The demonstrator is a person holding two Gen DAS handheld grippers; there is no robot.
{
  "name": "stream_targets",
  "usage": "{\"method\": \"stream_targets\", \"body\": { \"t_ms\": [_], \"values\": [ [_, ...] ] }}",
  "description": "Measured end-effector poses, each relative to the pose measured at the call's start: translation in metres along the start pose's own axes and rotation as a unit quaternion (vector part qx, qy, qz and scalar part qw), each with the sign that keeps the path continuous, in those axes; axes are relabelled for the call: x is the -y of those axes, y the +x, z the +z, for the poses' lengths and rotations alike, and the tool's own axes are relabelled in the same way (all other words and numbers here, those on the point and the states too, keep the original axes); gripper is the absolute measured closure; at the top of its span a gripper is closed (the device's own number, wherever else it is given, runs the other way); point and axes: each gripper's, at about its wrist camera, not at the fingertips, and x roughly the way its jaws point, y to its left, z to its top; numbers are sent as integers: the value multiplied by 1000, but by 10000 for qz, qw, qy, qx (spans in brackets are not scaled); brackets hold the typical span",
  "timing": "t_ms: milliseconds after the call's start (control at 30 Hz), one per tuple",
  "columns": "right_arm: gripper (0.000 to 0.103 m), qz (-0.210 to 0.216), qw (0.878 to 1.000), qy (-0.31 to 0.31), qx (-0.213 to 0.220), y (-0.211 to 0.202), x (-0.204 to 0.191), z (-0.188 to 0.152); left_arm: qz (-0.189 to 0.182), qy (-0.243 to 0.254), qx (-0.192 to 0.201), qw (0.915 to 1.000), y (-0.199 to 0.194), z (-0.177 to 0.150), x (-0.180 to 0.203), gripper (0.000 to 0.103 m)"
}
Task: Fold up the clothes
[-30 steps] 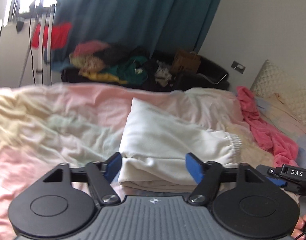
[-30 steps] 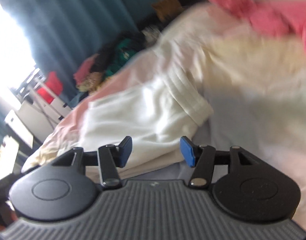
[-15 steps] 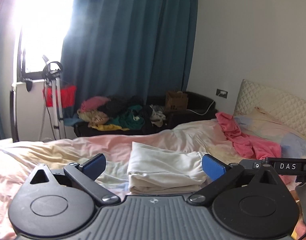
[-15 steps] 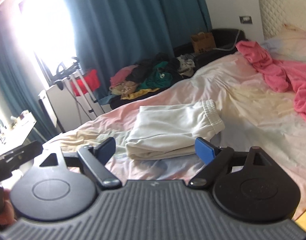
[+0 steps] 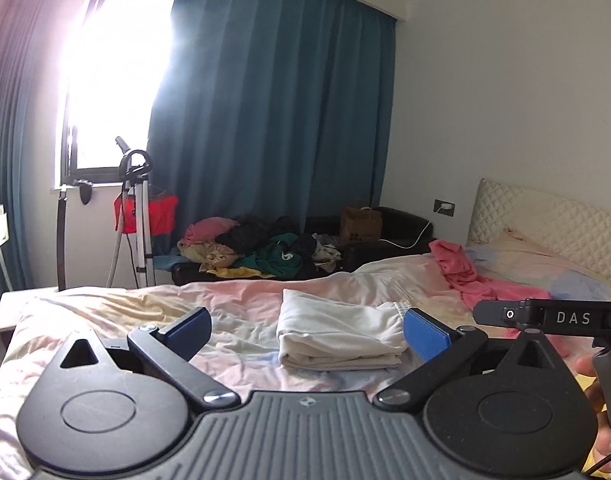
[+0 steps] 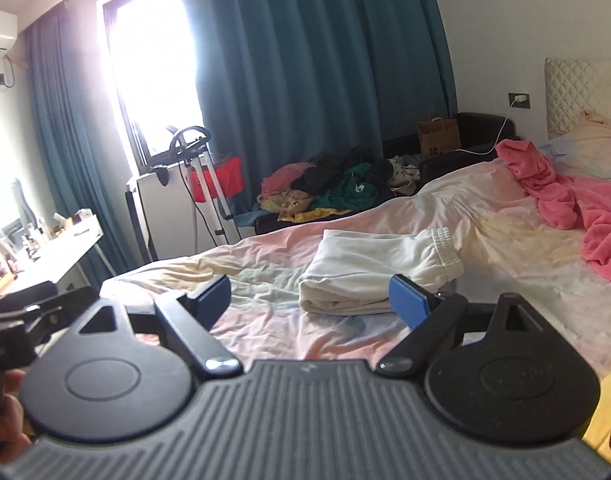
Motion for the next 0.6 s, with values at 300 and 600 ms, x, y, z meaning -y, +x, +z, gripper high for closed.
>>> {"method": "stream_targets", "body": {
  "t_ms": [300,600],
  "values": [
    [16,-328,9978,-448,360,-10,-12,-44,292,17,170,9994,-33,-24,-15,0],
    [16,-308,9990,-286,124,7,-19,-73,419,-22,206,9989,-33,-44,-26,0]
  ]
}}
